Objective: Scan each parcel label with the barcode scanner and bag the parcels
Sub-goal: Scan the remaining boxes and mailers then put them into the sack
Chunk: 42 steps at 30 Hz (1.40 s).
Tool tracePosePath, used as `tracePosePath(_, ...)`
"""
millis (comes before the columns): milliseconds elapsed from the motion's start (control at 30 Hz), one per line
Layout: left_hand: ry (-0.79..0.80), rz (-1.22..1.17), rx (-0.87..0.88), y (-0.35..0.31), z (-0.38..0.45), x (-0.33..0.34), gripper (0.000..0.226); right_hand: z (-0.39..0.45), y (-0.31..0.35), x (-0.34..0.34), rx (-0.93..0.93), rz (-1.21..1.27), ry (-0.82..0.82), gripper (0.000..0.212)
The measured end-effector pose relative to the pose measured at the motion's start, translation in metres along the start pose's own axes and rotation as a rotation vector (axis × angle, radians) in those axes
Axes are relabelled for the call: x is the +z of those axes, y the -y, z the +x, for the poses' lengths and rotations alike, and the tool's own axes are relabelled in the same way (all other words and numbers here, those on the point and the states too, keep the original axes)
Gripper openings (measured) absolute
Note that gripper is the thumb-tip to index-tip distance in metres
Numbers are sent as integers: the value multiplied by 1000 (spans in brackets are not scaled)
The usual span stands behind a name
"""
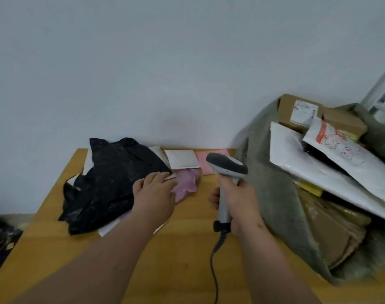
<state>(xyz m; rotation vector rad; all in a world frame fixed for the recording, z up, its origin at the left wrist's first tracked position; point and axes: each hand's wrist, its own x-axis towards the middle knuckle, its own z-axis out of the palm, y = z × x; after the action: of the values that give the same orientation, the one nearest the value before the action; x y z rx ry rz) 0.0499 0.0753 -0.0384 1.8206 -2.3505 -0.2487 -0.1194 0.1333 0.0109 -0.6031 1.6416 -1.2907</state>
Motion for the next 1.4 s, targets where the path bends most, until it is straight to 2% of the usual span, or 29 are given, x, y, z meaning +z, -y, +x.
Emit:
tracePosePath(267,300,44,-235,106,-39,41,49,0,-58,77,102,-134,61,20)
tracePosePath(567,474,15,-312,131,-43,92,63,26,-97,100,220,-233,96,18)
tracePosePath(800,496,30,-274,132,-49,120,71,45,-117,103,292,-294,125,18)
tracePosePath(933,441,25,-272,131,-51,128,69,53,-126,106,313,-303,131,19)
tracePosePath(1167,367,38,-152,123,-53,130,43,49,-131,115,354,-289,201,17)
tracePosePath(1300,345,-15,-217,116,-51,126,21,48,-130,106,324,-279,194,15)
tracePosePath(1400,337,-139,-339,103,-43,120,15,46,-125,98,299,-268,169,18)
